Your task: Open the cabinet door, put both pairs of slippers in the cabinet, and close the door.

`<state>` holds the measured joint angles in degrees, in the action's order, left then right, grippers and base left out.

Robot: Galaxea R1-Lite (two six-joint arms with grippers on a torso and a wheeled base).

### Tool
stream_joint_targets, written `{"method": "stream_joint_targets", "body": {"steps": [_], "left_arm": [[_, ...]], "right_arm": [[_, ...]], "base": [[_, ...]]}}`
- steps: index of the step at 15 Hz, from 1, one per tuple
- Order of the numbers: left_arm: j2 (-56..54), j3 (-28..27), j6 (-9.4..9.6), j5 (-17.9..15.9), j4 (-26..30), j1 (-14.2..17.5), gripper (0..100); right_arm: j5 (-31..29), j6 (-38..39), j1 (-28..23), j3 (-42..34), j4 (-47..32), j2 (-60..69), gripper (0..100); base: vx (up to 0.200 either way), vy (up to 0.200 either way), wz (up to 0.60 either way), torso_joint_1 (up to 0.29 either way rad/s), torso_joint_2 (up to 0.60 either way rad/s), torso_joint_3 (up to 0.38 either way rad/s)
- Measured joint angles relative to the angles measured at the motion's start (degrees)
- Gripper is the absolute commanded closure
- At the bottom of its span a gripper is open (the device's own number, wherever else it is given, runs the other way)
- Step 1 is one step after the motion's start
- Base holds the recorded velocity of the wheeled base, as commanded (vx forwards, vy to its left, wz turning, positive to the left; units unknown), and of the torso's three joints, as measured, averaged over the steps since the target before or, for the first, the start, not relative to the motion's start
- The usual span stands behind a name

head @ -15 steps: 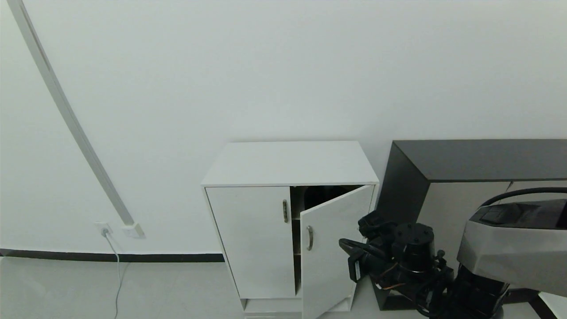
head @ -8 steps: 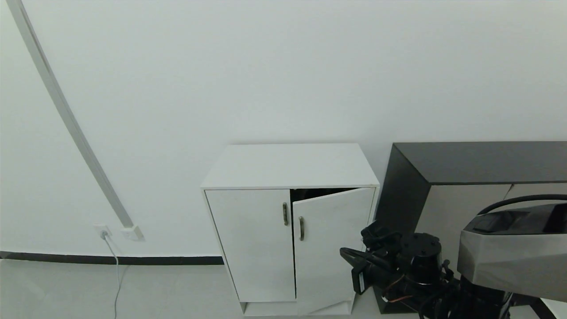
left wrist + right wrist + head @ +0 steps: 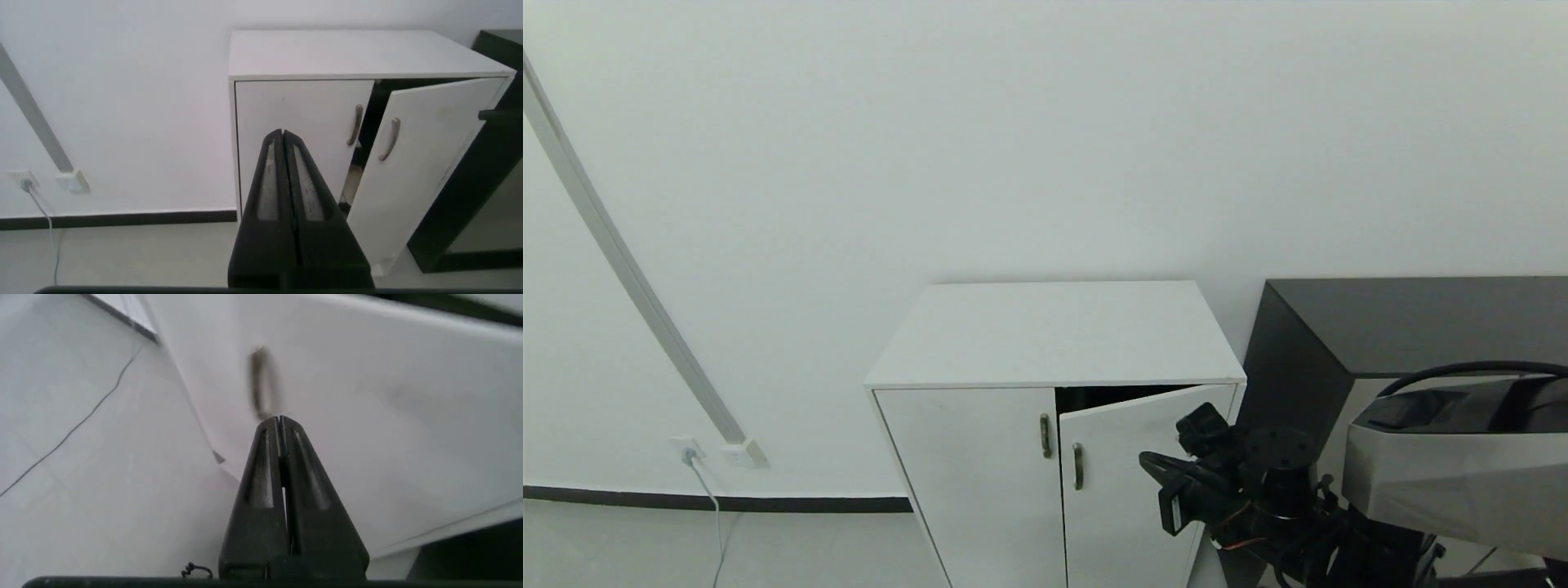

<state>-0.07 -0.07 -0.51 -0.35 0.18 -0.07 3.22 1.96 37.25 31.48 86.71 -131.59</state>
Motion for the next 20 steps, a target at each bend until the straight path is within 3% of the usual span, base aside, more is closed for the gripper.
{"method": "stream_joint_targets", "body": {"steps": [10, 20], "left_arm": [[0.0, 0.0, -0.04, 0.0, 0.0, 0.0, 100], [0.0, 0.0, -0.09, 0.1, 0.0, 0.0, 100]], "right_arm": [[0.0, 0.2, -4.0, 18.2, -10.2, -7.9, 100], [-0.1, 0.2, -6.6, 25.6, -14.2, -10.4, 100]], "base": [[0.000, 0.000, 0.00, 0.000, 0.00, 0.000], [0.000, 0.000, 0.00, 0.000, 0.00, 0.000]]}}
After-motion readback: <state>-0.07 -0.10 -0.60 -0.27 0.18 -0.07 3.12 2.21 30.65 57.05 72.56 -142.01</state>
